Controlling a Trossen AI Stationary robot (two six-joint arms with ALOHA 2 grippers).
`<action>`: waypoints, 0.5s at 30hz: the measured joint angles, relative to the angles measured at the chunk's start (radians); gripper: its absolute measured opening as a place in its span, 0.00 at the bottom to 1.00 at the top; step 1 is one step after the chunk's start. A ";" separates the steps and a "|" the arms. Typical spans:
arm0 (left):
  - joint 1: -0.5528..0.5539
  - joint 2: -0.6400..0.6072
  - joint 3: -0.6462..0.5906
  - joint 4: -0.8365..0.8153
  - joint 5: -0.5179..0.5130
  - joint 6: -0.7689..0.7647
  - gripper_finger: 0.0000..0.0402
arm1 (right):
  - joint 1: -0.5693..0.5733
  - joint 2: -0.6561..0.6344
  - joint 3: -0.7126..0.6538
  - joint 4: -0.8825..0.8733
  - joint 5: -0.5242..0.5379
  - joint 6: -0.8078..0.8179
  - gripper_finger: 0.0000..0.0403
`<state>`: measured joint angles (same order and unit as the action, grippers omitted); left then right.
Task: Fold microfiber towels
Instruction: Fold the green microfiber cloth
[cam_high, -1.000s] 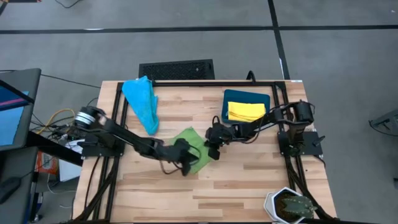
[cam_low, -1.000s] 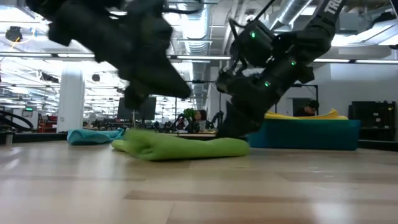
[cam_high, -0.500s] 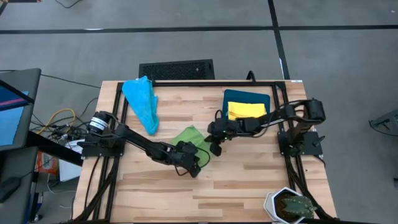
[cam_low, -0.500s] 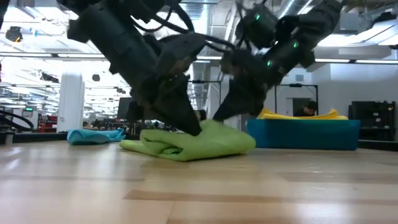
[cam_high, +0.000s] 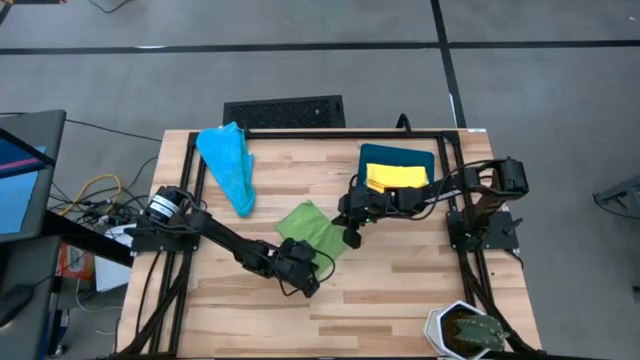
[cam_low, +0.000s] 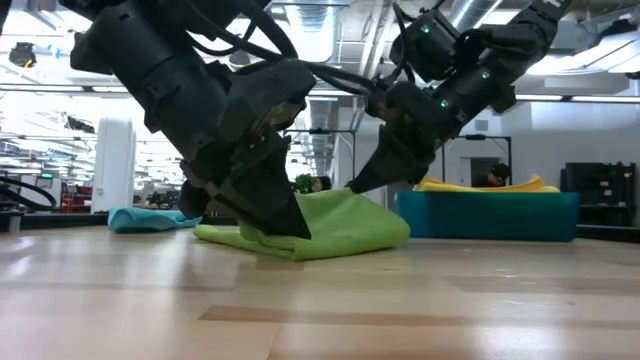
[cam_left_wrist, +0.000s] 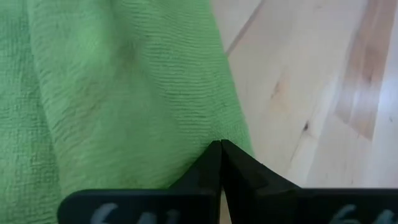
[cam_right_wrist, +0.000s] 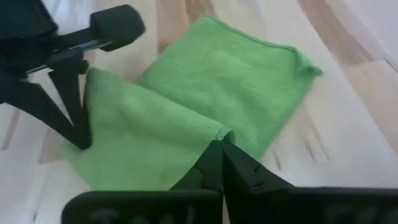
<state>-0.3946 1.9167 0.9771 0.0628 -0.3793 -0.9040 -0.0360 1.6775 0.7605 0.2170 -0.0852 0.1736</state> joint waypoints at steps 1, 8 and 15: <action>0.000 0.000 0.000 0.001 0.000 0.000 0.00 | 0.001 0.008 0.000 0.008 -0.002 -0.011 0.05; 0.000 -0.009 0.002 0.014 0.034 -0.041 0.00 | -0.004 0.066 0.001 -0.006 -0.047 -0.010 0.16; -0.013 -0.109 0.003 -0.007 -0.073 -0.058 0.00 | -0.036 0.005 0.003 0.035 -0.051 -0.025 0.33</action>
<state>-0.4074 1.8075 0.9802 0.0553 -0.4525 -0.9623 -0.0720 1.6826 0.7631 0.2519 -0.1363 0.1490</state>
